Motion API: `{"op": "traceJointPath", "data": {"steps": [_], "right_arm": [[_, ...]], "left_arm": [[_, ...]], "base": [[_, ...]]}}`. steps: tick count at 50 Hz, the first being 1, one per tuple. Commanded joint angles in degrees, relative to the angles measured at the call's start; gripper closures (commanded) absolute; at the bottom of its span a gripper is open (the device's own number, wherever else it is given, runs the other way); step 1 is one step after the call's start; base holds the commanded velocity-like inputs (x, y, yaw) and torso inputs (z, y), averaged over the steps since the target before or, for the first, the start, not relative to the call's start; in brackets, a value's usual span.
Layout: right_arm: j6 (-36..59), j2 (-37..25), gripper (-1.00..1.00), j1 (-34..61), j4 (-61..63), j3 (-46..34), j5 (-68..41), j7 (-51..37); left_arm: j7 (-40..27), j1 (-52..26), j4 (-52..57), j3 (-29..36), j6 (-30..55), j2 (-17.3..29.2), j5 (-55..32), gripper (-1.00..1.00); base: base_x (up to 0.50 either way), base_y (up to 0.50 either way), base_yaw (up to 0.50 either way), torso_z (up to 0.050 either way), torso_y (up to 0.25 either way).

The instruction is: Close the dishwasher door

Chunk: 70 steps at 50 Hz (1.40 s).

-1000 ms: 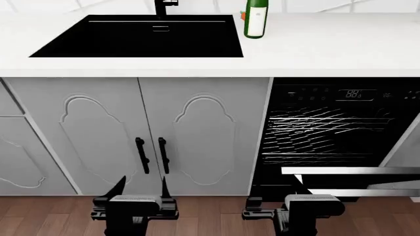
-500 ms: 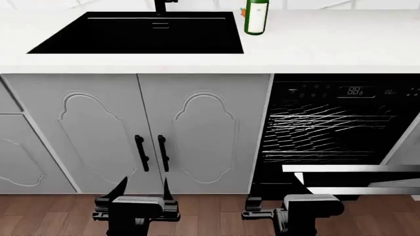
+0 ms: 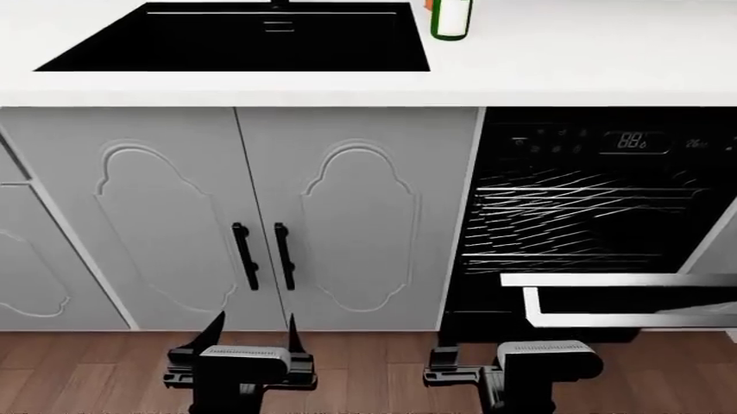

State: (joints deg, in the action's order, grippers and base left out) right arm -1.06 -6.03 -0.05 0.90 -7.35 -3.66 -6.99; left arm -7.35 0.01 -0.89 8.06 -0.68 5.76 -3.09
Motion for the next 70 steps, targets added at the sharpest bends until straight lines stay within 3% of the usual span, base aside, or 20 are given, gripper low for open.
{"op": "traceJointPath", "data": {"steps": [1,70], "right_arm": [[-0.2,-0.7,-1.00,0.1,-0.1,-0.8,-0.5,-0.8],[-1.0,-3.2,-1.00,0.6,-1.1,-4.5,-2.4,-3.5]], "left_arm": [[-0.9,-0.1,-0.1,0.9,0.0,0.7,-0.4,-1.00],[-4.1,-0.4,0.2,4.2,0.1,3.3,-2.6,-1.00]], "base": [[0.00,0.00,0.00,-0.050,-0.010],[0.00,0.00,0.00,-0.050,-0.008]]}}
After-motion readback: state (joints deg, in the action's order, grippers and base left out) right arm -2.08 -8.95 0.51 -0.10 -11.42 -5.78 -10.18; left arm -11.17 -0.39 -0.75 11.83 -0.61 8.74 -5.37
